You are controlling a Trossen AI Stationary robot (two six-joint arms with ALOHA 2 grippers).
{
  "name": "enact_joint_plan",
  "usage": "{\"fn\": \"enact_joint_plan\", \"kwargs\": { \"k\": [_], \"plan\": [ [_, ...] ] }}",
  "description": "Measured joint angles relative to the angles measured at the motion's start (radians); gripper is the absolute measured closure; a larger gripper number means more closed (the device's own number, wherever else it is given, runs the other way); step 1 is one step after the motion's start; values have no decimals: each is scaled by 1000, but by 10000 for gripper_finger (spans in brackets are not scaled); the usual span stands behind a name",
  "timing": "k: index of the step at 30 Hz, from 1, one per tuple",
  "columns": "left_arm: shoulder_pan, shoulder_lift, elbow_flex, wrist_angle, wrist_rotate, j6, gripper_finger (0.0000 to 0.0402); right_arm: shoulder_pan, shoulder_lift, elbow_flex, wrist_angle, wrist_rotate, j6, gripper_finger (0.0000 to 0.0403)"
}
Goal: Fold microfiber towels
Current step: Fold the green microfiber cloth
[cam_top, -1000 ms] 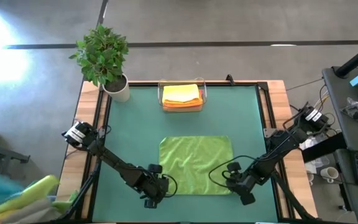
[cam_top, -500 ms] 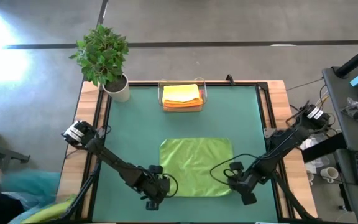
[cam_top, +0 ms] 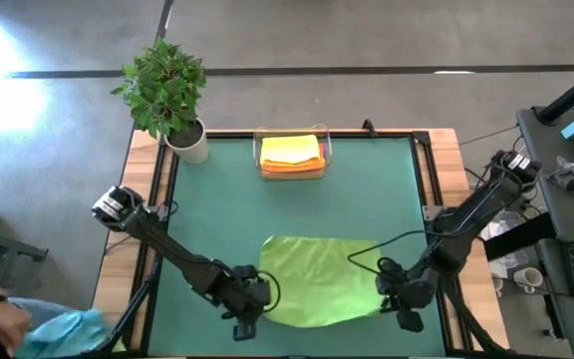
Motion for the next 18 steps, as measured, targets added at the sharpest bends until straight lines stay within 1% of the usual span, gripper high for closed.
{"fn": "enact_joint_plan", "kwargs": {
  "k": [2, 4, 8, 9, 13, 18],
  "plan": [
    [0, -20, 2, 0, -8, -50, 393, 16, 4, 6, -2, 27, 17, 394],
    [0, -31, -1, -7, -48, -88, 393, 27, 13, 7, -33, 59, 17, 394],
    [21, -33, -4, -100, -233, -191, 393, 25, 21, 7, -175, 138, 97, 394],
    [34, -33, -5, -120, -257, -226, 393, 23, 20, 7, -217, 161, 138, 394],
    [92, -31, -24, -162, -280, -337, 393, 9, 16, 7, -371, 247, 301, 394],
    [167, -30, -42, -158, -290, -369, 393, -31, 25, 7, -415, 292, 350, 394]
  ]
}}
